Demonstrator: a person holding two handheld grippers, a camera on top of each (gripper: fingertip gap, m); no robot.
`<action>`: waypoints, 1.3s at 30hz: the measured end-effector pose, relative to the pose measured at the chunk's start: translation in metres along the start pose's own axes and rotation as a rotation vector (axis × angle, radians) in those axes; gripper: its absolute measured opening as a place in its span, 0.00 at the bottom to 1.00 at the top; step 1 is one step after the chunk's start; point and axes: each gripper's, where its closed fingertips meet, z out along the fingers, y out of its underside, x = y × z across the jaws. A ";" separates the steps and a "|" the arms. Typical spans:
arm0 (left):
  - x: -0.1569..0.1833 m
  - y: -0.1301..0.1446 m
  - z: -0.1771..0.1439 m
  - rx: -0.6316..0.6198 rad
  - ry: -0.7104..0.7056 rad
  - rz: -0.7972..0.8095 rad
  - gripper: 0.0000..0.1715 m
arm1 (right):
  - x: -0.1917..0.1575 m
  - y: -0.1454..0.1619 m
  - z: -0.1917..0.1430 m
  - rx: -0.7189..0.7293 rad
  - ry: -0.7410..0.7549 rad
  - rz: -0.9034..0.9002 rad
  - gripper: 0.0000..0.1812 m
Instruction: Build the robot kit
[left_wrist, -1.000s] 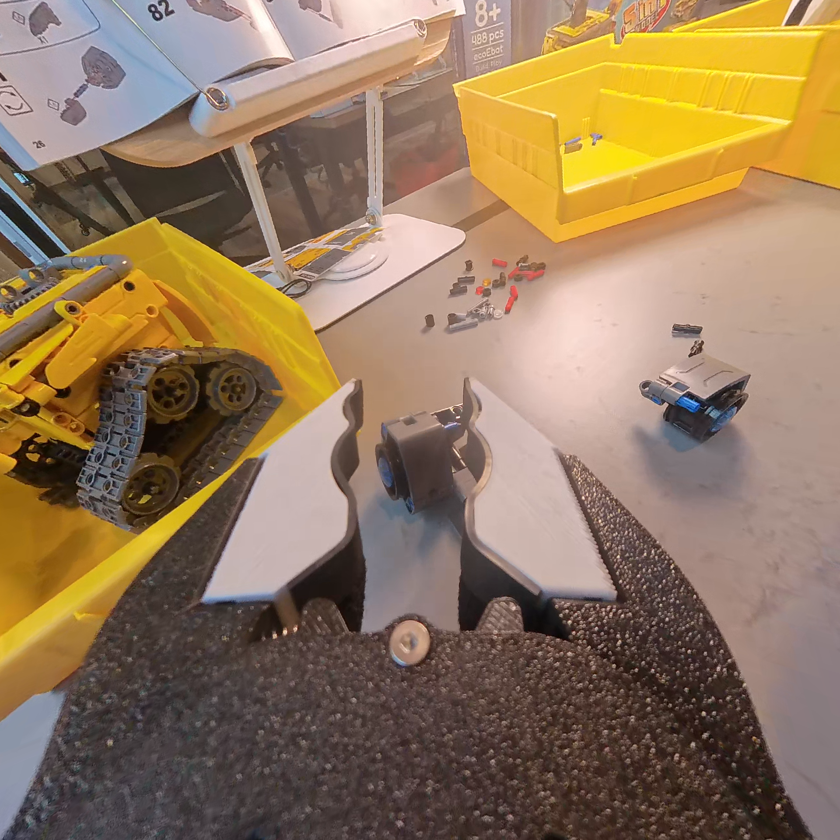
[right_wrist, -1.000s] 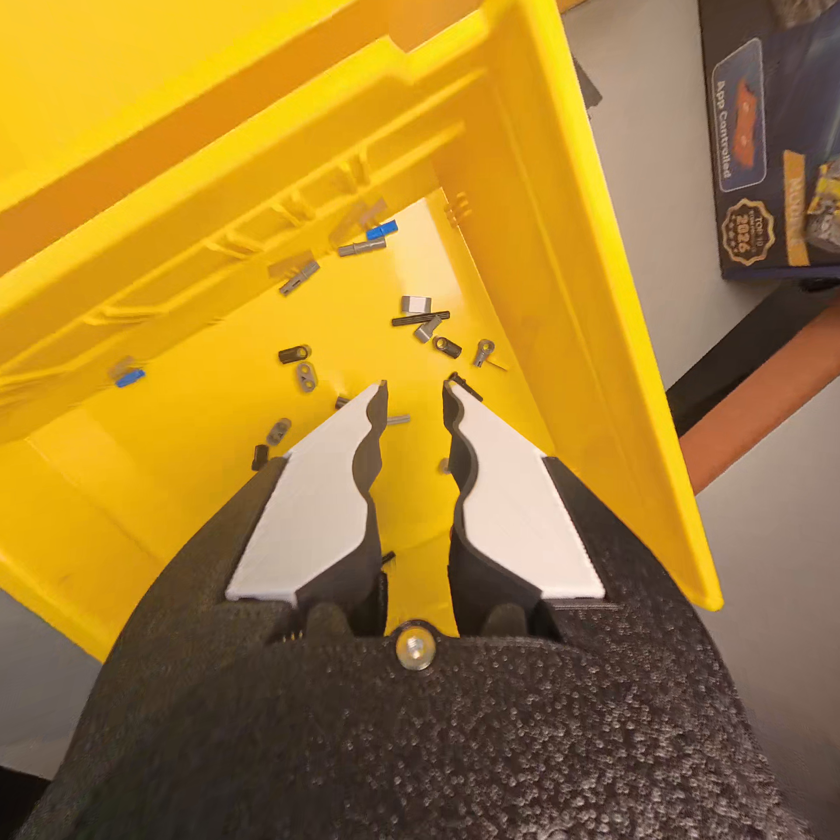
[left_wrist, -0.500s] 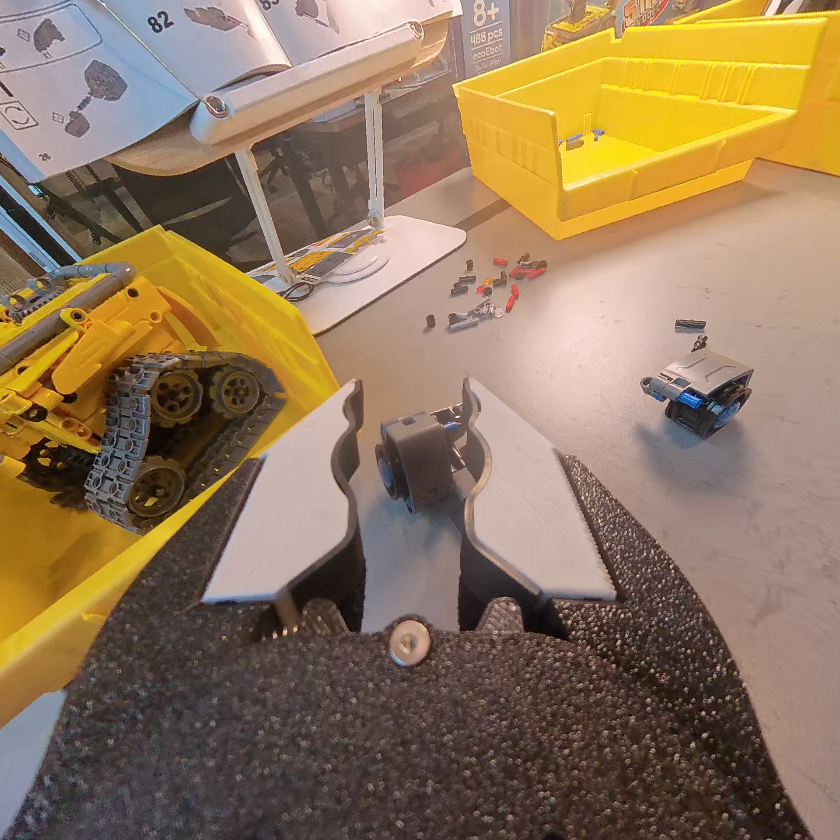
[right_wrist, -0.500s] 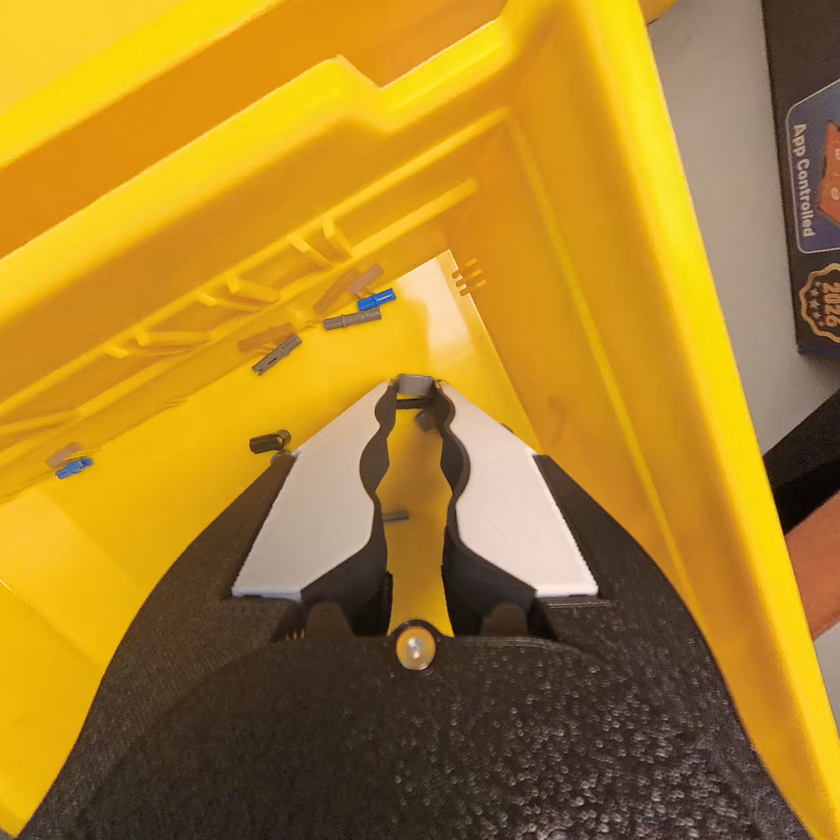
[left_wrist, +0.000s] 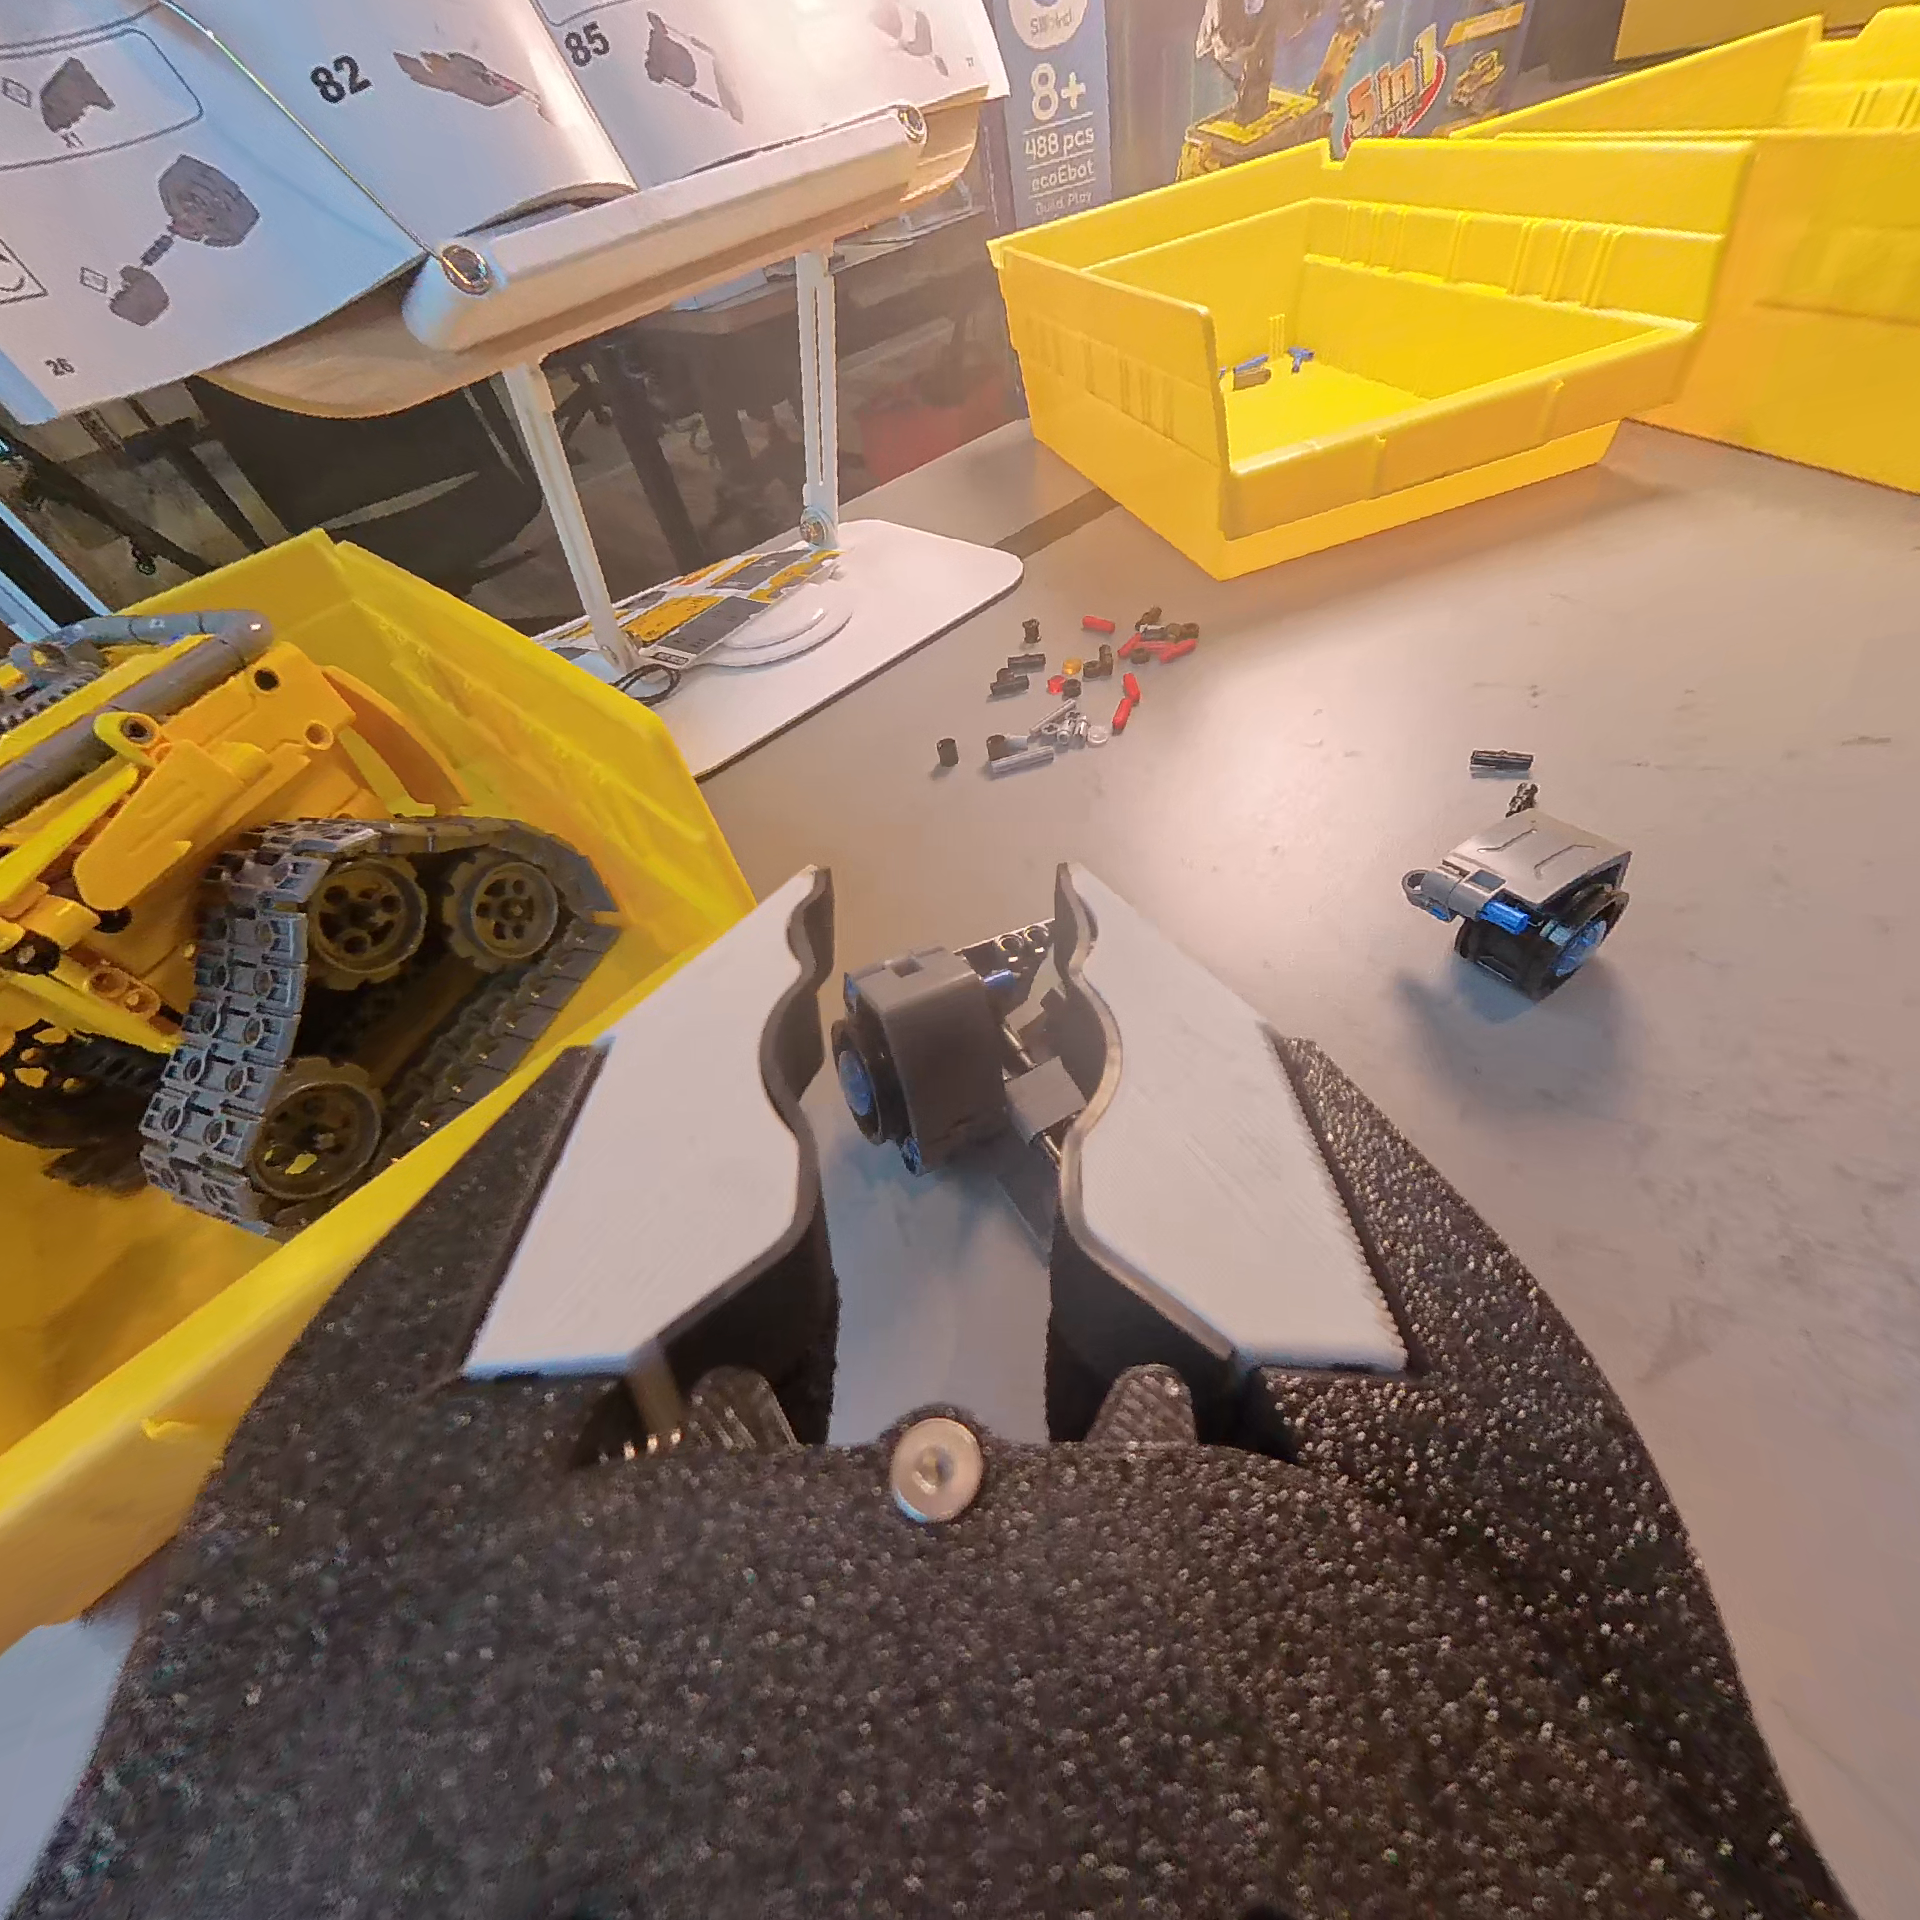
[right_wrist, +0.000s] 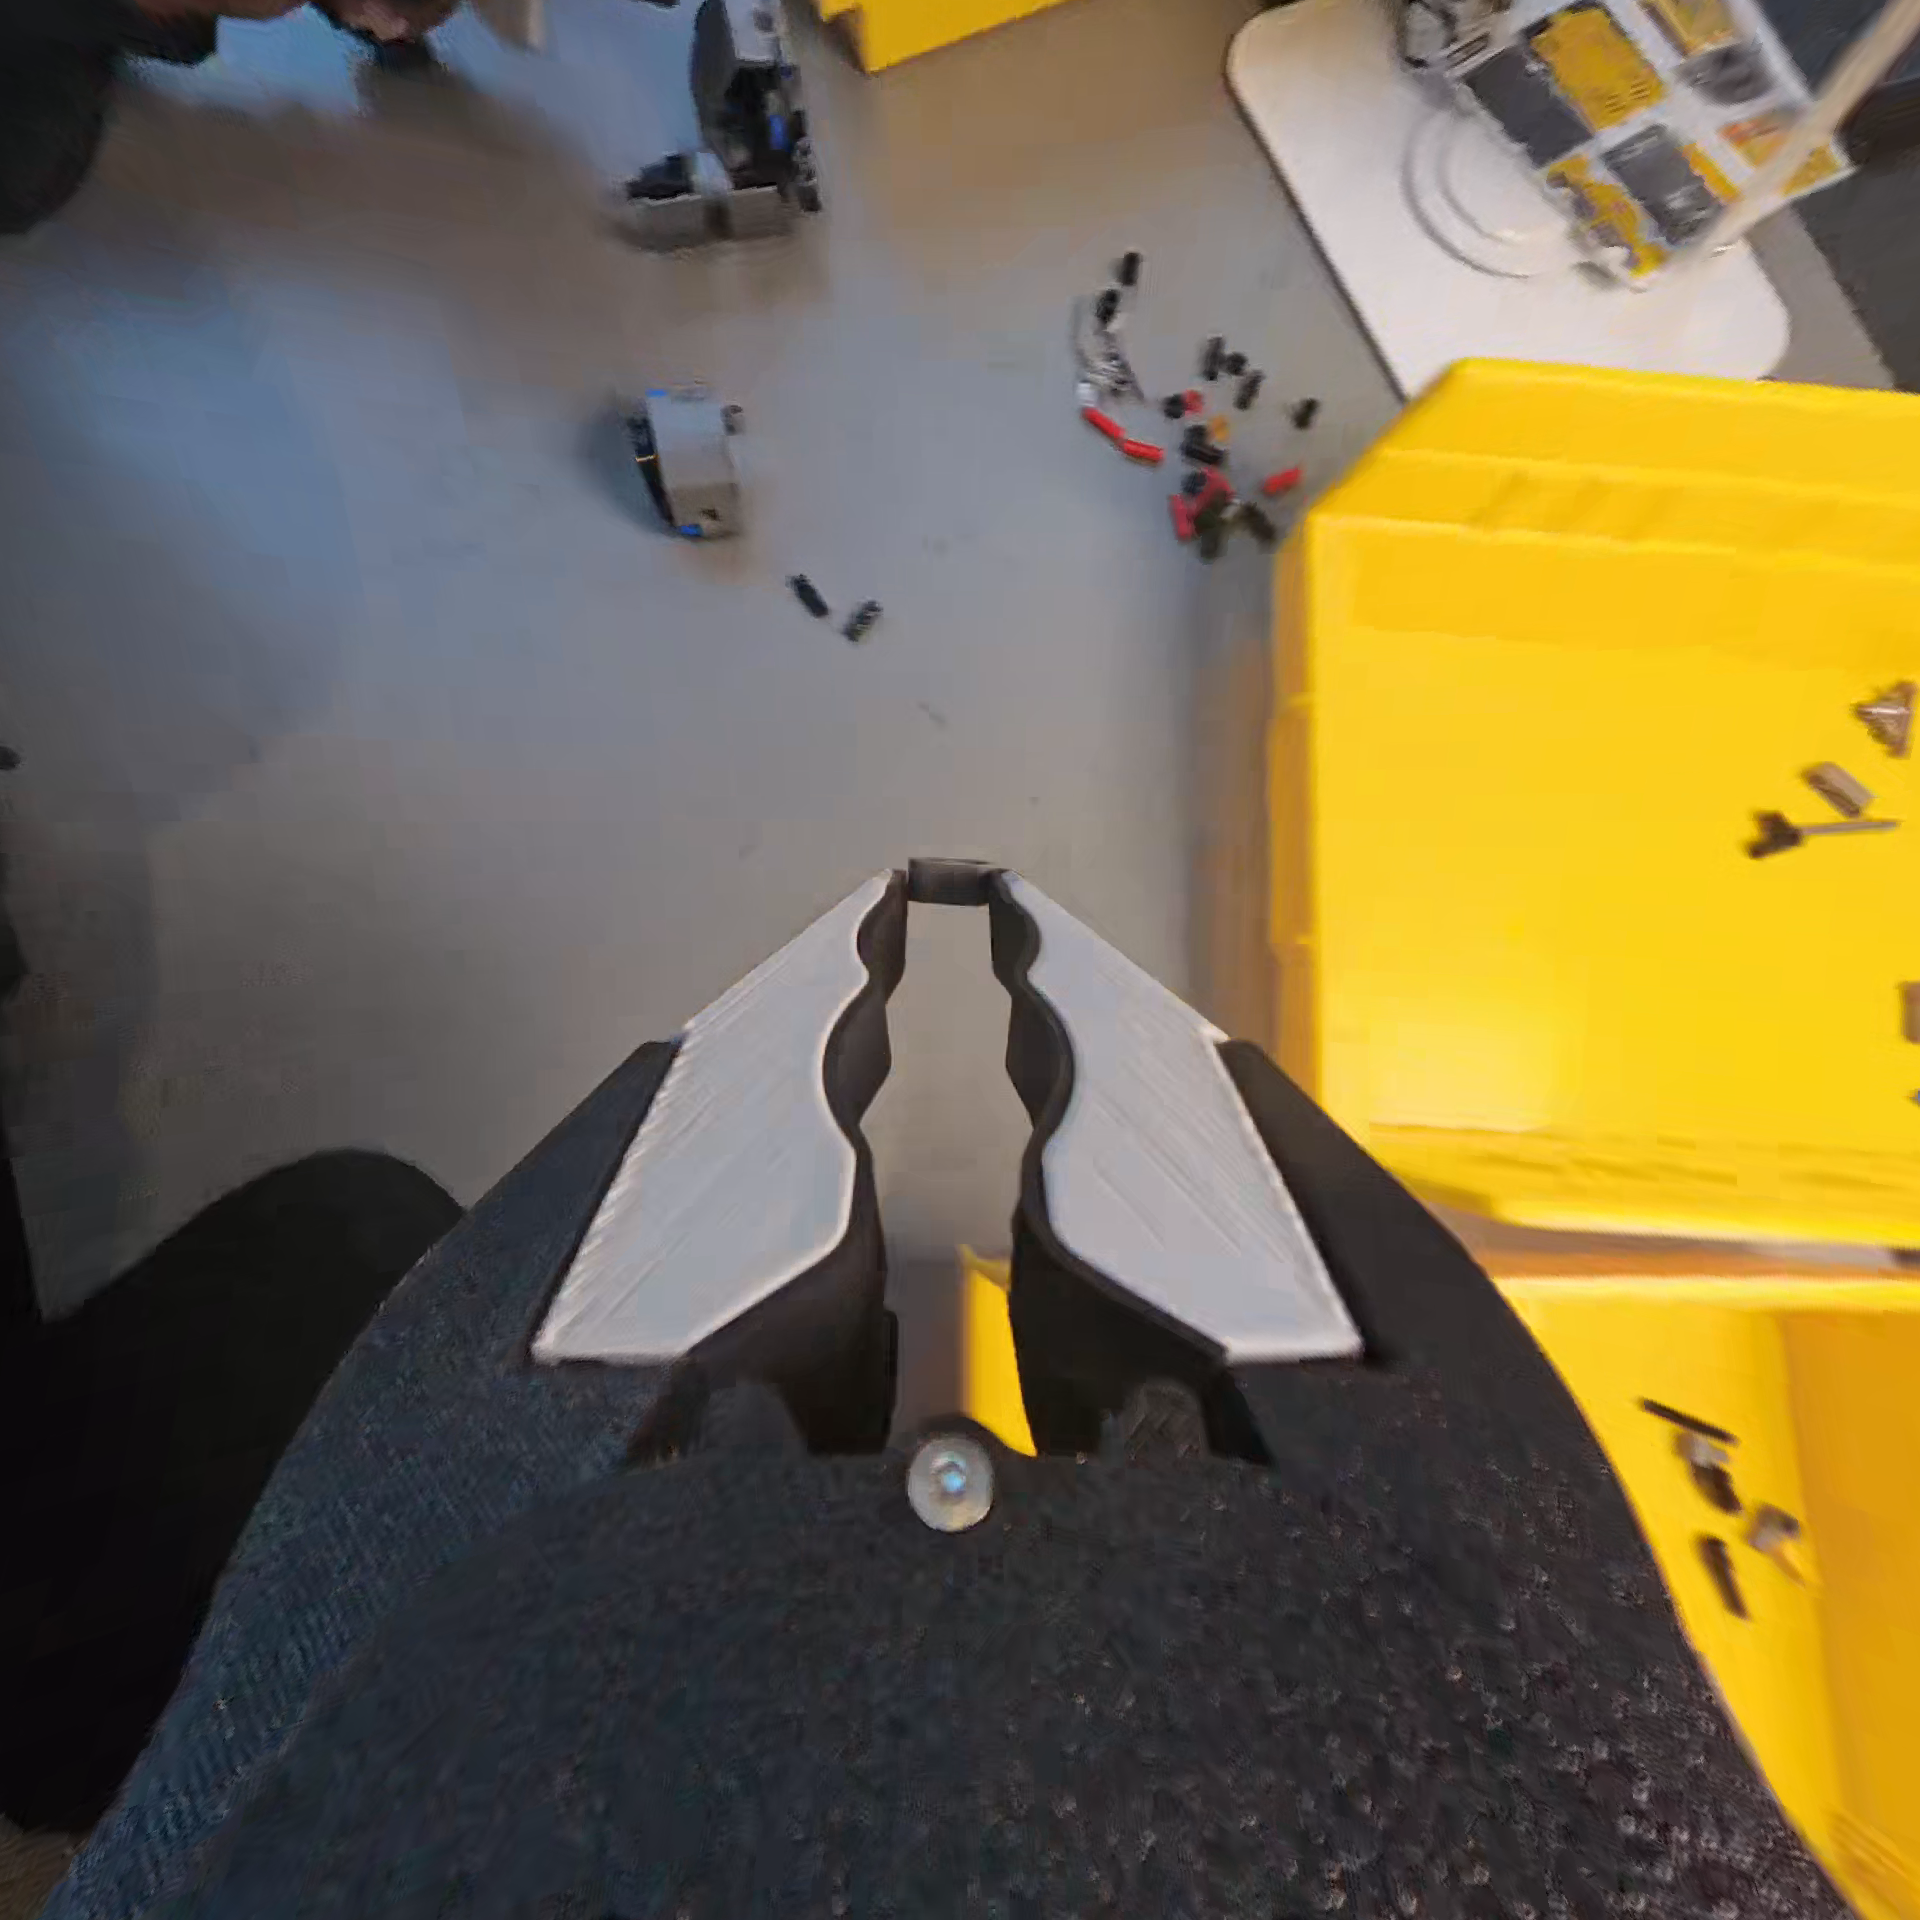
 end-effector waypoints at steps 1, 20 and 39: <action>0.001 0.000 0.000 0.002 0.004 -0.001 0.24 | -0.022 -0.001 0.023 -0.015 -0.007 -0.003 0.08; 0.006 -0.005 -0.004 0.016 0.021 0.013 0.24 | 0.060 -0.015 -0.038 0.303 0.398 0.265 0.13; 0.009 -0.007 -0.005 0.022 0.034 0.010 0.24 | 0.153 0.155 -0.048 -0.068 0.561 0.681 0.00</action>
